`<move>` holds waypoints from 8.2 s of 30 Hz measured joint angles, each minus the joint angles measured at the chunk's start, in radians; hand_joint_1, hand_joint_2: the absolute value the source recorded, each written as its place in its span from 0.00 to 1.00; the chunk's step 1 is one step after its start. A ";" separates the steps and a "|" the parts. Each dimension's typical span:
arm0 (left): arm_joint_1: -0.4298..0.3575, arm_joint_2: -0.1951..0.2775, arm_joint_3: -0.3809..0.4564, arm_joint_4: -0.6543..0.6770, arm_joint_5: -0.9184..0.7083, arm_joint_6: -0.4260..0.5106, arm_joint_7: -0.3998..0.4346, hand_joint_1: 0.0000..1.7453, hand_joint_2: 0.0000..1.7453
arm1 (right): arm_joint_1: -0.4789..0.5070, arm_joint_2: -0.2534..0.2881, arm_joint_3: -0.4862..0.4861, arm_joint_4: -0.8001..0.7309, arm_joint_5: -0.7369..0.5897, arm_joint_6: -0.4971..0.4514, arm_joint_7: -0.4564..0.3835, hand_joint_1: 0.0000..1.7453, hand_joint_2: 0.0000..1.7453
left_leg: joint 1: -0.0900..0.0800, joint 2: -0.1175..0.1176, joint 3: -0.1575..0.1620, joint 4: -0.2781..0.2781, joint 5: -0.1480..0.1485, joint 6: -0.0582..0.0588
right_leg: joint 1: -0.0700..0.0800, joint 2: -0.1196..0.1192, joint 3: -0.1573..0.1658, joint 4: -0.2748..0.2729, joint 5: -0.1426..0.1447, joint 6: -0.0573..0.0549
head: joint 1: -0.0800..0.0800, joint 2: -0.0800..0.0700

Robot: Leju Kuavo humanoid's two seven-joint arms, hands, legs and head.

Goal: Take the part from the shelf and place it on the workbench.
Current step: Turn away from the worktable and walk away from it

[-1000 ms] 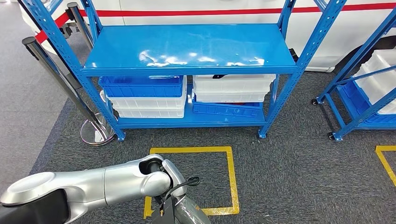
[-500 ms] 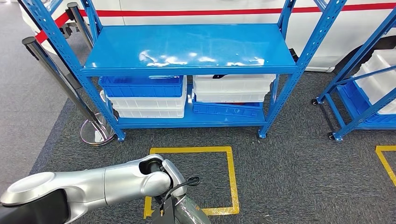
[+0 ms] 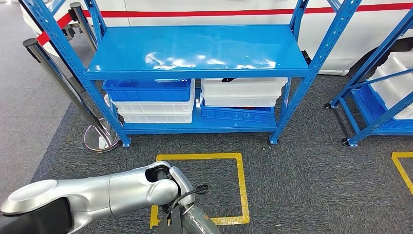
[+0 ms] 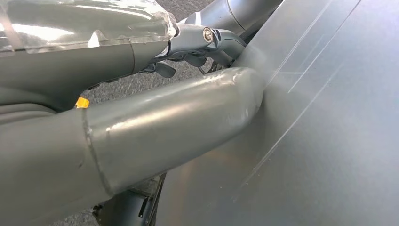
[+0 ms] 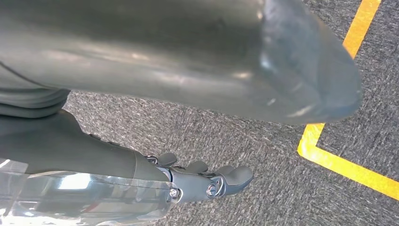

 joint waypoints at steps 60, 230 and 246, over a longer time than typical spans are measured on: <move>-0.001 -0.001 0.000 0.001 0.000 0.000 -0.002 0.00 0.00 | 0.000 0.000 0.000 0.000 0.000 0.000 0.000 0.00 0.00 | 0.000 0.000 0.000 0.000 0.000 0.000 | 0.000 0.000 0.000 0.000 0.000 0.000 | 0.000 0.000; 0.833 -0.086 1.646 1.187 -0.128 1.206 0.426 0.00 0.00 | 0.123 0.136 -0.129 -0.005 -0.028 -0.123 -0.205 0.00 0.00 | 0.000 0.005 0.007 -0.004 -0.010 0.003 | 0.001 0.007 0.015 -0.011 -0.007 -0.005 | -0.007 0.000; 0.833 -0.092 1.715 1.188 -0.074 1.256 0.503 0.00 0.00 | 0.127 0.132 -0.136 -0.001 -0.026 -0.122 -0.198 0.00 0.00 | 0.000 0.005 0.007 -0.004 -0.010 0.003 | 0.000 0.006 0.015 -0.011 -0.006 -0.004 | -0.007 0.000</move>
